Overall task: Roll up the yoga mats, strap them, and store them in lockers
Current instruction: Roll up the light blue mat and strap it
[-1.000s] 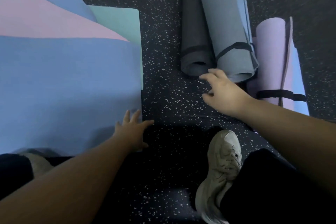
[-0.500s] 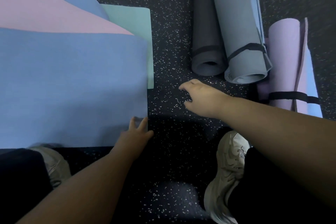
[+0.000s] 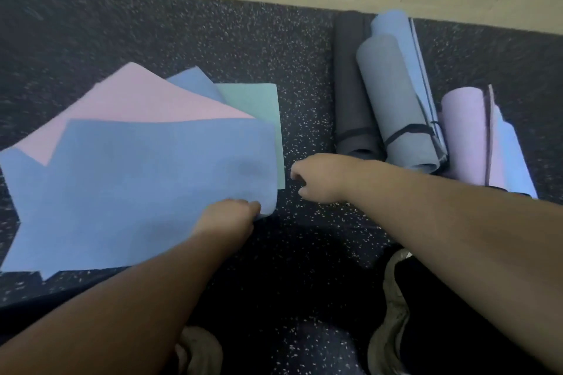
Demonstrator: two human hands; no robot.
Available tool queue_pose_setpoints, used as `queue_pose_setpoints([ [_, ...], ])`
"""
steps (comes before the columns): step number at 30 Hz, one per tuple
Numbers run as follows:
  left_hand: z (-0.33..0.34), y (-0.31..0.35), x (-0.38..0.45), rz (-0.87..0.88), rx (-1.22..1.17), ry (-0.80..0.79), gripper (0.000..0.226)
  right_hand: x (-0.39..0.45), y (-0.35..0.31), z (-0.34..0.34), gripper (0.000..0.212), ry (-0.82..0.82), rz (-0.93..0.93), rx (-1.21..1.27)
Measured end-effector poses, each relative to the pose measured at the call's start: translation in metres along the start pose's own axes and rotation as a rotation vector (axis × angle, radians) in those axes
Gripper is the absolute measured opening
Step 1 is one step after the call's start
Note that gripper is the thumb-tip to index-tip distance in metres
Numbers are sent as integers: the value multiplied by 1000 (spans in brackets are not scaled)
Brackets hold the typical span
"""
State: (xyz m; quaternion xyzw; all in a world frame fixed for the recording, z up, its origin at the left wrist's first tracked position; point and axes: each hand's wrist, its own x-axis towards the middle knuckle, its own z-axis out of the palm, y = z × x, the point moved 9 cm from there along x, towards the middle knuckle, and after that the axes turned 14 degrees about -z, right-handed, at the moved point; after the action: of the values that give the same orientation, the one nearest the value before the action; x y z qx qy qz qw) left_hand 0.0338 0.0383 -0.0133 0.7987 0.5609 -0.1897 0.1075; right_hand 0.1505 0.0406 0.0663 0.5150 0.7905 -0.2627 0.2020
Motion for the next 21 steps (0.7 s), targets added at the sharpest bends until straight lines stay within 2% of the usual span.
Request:
queue_pose_setpoints([
  [5, -82, -33, -53, -29, -129, 87, 27, -36, -45, -43, 42, 190, -44, 48],
  [12, -184, -49, -146, 21, -327, 385, 26, -104, -102, -50, 59, 440, -66, 310],
  [16, -208, -41, -204, 212, -506, 524, 29, -145, -115, -59, 50, 635, 62, 256],
  [19, -218, -30, -239, 320, -672, 585, 20, -169, -126, -54, 25, 694, 72, 323],
  [21, -220, -23, -247, 325, -773, 580, 27, -184, -129, -50, 17, 779, 81, 395],
])
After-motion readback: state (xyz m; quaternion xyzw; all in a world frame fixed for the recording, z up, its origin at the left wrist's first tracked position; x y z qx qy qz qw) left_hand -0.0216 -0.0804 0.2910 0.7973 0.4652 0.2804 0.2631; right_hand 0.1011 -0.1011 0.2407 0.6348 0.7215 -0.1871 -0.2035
